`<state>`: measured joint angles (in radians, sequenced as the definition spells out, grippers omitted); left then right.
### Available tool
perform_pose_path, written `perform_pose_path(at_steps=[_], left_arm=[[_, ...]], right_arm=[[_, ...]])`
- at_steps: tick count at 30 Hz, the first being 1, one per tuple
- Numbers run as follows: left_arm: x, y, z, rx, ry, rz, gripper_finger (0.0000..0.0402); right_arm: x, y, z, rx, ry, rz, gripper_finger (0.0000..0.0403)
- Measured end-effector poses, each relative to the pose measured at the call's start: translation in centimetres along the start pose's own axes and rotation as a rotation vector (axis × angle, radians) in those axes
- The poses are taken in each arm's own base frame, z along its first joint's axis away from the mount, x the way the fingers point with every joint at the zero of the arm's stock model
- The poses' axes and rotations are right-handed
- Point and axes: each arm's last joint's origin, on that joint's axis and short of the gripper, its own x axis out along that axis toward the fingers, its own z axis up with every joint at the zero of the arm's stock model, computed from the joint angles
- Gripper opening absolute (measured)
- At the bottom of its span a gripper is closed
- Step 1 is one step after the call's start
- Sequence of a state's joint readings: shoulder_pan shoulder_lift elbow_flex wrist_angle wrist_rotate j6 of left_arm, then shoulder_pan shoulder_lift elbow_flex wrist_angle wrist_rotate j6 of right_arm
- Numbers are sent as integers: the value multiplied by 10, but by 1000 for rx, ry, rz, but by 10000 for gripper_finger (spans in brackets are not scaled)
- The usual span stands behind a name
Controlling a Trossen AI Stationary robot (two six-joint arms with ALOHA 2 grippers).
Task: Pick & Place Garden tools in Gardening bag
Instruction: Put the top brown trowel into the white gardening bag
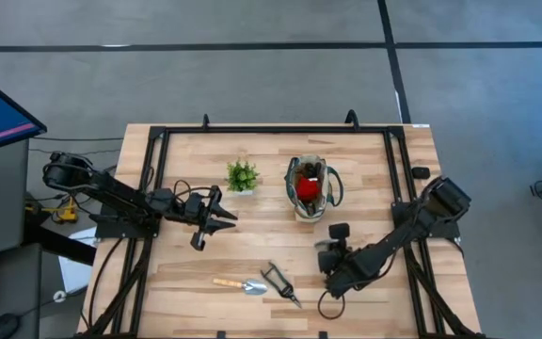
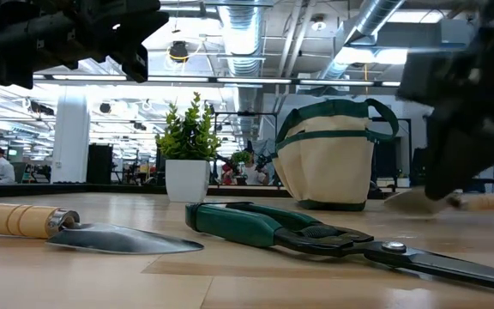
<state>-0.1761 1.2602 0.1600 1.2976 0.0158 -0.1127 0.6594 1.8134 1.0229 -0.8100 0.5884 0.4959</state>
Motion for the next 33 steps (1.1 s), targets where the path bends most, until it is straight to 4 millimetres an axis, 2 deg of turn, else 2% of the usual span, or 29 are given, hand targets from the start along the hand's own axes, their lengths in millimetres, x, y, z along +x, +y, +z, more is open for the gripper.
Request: perform_pose_path(at_steps=[16,33], left_arm=[[0,0,0,0,0,0,76],[0,-1,0,-1,0,-3,76]], right_arm=[[-65,-35,4,250,-337,-29,1],[-84,-52,9,454,-566,-250,0]])
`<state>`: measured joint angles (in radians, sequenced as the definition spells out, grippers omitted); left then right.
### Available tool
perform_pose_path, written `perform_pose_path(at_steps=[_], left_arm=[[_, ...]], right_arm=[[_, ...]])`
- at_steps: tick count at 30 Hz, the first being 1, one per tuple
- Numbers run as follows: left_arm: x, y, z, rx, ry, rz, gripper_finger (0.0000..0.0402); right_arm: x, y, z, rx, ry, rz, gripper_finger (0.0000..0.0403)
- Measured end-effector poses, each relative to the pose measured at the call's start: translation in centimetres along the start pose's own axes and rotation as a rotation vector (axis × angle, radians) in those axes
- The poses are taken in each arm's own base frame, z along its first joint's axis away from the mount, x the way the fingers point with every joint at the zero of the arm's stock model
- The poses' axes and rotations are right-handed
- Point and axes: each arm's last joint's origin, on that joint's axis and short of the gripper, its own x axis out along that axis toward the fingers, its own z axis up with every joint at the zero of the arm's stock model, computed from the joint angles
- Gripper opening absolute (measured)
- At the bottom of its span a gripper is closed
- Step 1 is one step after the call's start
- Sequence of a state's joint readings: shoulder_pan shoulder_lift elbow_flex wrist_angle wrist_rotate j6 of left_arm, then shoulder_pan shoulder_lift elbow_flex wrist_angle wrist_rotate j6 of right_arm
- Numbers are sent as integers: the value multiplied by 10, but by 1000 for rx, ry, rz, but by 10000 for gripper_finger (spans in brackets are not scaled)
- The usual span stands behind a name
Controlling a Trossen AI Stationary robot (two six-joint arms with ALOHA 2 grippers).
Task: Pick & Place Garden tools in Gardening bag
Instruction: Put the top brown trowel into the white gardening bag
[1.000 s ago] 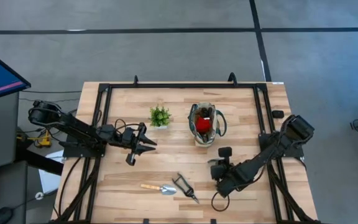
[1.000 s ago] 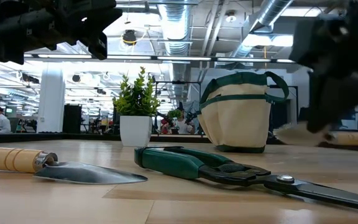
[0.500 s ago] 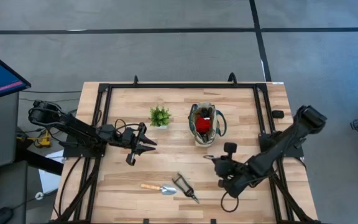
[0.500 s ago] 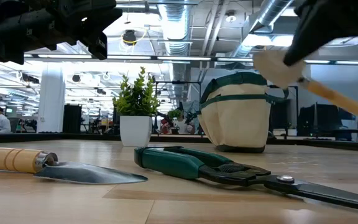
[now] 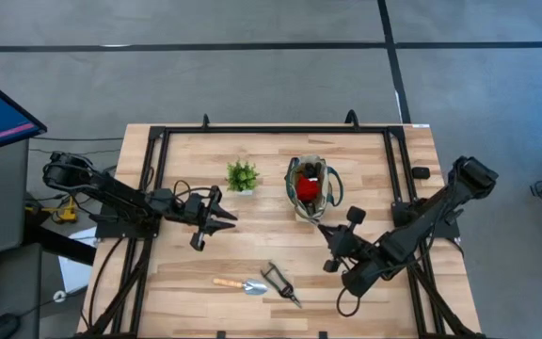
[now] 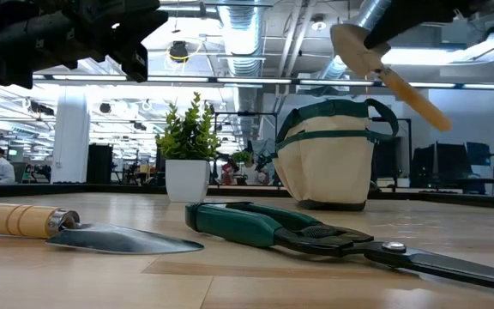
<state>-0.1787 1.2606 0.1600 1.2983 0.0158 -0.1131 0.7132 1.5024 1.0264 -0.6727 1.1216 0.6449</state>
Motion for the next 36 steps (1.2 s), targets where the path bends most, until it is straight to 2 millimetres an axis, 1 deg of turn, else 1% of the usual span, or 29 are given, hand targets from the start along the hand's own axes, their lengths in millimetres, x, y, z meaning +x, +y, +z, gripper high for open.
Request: perform_pose_path(at_steps=[5,10,15,20,24,27,29,36], left_arm=[[0,0,0,1,0,0,76],[0,0,0,2,-1,0,76],[0,0,0,2,-1,0,76],[0,0,0,2,-1,0,76],[0,0,0,2,-1,0,76],[0,0,0,3,-1,0,76],[0,0,0,3,-1,0,76],[0,0,0,3,-1,0,76]], right_arm=[[2,5,9,91,-64,-9,0],[9,8,24,134,-126,-12,0],[24,2,40,158,-161,-45,0],[43,-8,49,195,-151,-41,0],[55,-13,51,245,-152,-4,0],[65,-14,49,267,-176,48,0],[70,-17,49,281,-194,52,0],[86,-25,35,283,-190,14,0]])
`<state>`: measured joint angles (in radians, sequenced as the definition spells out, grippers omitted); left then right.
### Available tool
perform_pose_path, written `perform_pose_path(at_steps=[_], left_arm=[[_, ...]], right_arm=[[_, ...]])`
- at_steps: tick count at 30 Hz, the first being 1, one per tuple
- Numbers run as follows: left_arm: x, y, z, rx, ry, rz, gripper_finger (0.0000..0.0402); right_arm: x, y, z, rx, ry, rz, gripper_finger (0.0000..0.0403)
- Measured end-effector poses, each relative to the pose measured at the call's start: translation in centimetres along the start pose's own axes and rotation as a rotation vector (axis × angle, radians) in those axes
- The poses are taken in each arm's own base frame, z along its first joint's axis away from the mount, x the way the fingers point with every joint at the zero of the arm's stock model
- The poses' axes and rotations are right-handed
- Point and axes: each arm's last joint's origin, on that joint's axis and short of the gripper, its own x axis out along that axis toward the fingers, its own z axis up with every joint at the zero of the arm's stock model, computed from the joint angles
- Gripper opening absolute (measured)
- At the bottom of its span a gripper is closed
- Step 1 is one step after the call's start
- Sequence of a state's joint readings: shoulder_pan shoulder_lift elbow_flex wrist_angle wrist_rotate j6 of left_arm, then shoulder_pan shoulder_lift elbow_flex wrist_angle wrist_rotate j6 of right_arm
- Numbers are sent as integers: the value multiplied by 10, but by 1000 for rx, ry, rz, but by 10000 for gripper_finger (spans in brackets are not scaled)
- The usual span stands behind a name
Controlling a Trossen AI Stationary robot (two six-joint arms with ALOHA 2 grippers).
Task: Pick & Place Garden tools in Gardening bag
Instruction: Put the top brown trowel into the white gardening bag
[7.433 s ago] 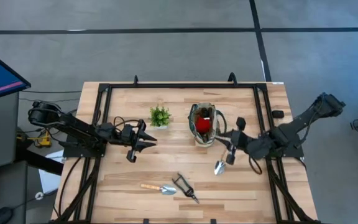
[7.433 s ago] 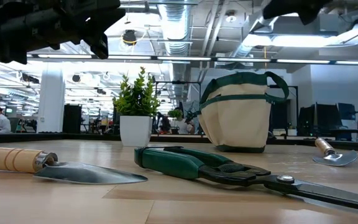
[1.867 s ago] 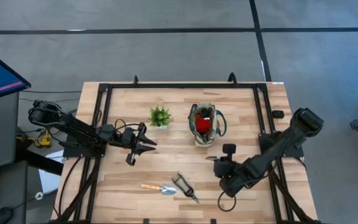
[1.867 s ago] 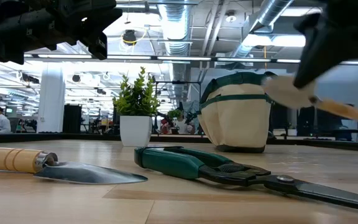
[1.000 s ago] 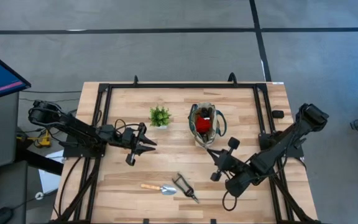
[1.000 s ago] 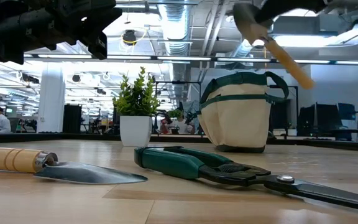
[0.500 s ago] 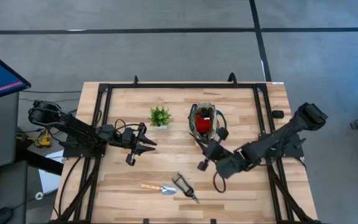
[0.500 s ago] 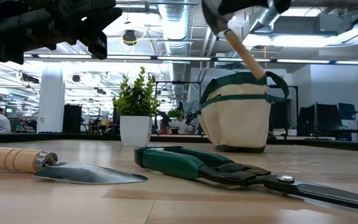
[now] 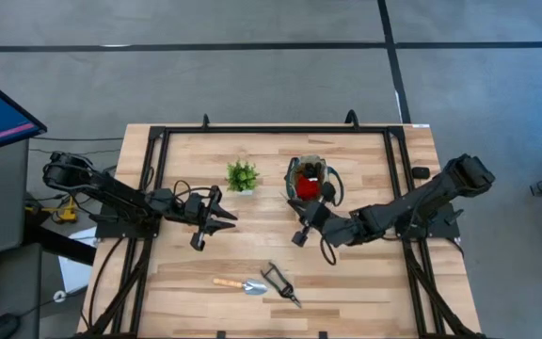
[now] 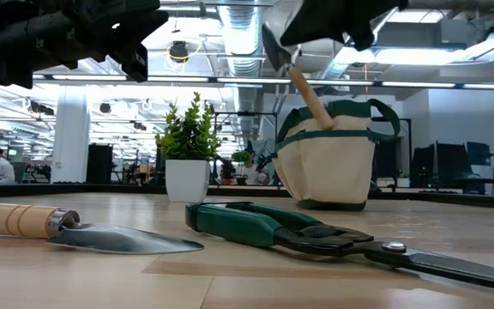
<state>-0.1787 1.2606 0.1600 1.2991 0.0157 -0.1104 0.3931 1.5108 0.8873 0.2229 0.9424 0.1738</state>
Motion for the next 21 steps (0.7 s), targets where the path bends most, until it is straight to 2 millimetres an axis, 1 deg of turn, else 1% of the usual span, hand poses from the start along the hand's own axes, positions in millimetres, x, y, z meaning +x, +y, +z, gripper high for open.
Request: perform_pose_path(at_steps=[7,12,16,19,21], left_arm=[[0,0,0,0,0,0,76],[0,0,0,0,0,0,76],[0,0,0,0,0,0,76],[0,0,0,0,0,0,76],[0,0,0,0,0,0,76]], right_arm=[[5,-7,-14,12,23,-21,0],[5,-5,-14,50,15,34,0],[5,-5,-12,93,3,37,0],[6,-6,-14,100,12,29,0],[10,-4,-19,104,22,16,0]])
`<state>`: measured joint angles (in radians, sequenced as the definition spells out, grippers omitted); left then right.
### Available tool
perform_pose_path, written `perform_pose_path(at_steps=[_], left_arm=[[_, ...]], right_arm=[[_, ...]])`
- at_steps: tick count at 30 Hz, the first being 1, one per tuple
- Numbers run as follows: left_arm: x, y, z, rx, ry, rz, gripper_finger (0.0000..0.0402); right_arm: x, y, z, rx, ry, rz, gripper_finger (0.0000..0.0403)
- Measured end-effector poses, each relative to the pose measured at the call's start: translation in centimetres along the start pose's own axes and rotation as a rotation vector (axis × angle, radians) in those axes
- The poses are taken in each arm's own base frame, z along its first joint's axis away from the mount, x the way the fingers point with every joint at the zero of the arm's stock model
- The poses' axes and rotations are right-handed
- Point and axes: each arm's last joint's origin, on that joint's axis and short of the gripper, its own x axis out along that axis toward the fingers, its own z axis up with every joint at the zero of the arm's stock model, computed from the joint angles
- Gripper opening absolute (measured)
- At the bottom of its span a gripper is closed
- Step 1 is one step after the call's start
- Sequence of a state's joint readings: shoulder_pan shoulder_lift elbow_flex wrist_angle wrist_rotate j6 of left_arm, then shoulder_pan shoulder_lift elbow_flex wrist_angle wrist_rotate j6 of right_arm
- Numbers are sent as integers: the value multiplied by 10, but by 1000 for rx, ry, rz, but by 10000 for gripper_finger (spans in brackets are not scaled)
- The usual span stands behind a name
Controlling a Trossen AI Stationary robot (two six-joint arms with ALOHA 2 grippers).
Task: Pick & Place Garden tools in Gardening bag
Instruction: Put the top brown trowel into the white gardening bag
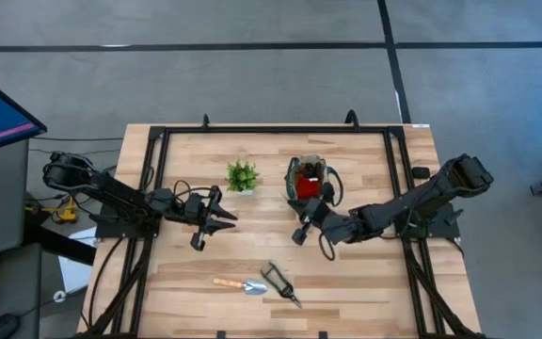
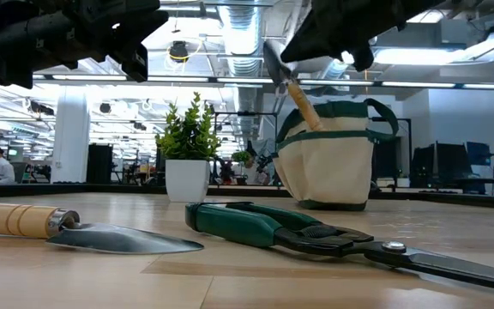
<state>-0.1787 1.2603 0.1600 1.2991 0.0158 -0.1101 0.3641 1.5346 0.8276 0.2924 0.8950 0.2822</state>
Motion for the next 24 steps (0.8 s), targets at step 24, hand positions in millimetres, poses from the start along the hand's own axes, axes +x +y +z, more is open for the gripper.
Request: perform_pose_path(at_steps=[24], left_arm=[[0,0,0,-2,1,0,76]], right_arm=[[3,5,-30,-104,91,-90,0]])
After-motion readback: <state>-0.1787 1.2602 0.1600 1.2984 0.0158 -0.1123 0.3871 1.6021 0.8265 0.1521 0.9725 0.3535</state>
